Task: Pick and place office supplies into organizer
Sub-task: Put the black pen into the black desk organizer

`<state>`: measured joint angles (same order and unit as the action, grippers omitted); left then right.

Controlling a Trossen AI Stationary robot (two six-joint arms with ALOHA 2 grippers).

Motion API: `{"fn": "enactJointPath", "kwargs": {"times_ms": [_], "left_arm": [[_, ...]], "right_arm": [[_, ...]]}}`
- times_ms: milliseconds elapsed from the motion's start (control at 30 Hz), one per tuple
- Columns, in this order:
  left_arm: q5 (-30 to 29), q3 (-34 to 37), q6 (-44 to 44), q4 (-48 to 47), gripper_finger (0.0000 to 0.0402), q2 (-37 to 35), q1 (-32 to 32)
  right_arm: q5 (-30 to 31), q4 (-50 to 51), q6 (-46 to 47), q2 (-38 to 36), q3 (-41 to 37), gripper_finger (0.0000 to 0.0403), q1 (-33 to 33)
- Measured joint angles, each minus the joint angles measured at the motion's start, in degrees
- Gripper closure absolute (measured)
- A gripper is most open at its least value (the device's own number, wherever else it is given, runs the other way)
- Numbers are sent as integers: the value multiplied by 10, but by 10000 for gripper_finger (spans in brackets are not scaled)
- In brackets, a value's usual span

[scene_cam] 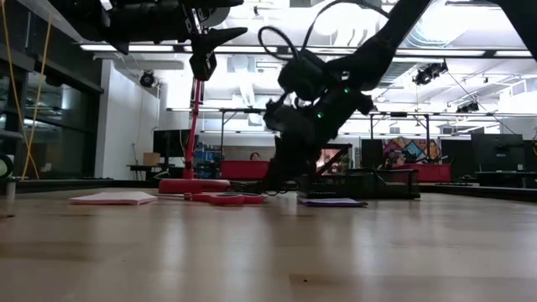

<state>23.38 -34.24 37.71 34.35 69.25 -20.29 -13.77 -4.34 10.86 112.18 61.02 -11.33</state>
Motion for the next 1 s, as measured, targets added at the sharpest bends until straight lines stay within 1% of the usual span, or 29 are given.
{"fn": "enactJointPath", "kwargs": {"times_ms": [133, 267, 300, 433, 667, 867, 1000], "left_arm": [[1, 0, 0, 0, 229, 0, 0], [10, 0, 0, 0, 229, 0, -1], [23, 0, 0, 0, 229, 0, -6], [122, 0, -2, -6, 229, 0, -40], [269, 0, -15, -30, 229, -3, -116], [332, 0, -70, -103, 229, -3, -160], [326, 0, -112, -179, 229, -1, -176]], "right_arm": [[-2, 3, -4, -2, 21, 398, 1], [-2, 34, -5, -2, 60, 391, 4], [-2, 53, -9, -2, 73, 391, 5], [3, 138, -55, -2, 135, 396, 10], [12, 345, -164, -2, 243, 393, 8], [13, 480, -228, -2, 291, 398, 9], [14, 545, -258, -2, 320, 397, 9]]}}
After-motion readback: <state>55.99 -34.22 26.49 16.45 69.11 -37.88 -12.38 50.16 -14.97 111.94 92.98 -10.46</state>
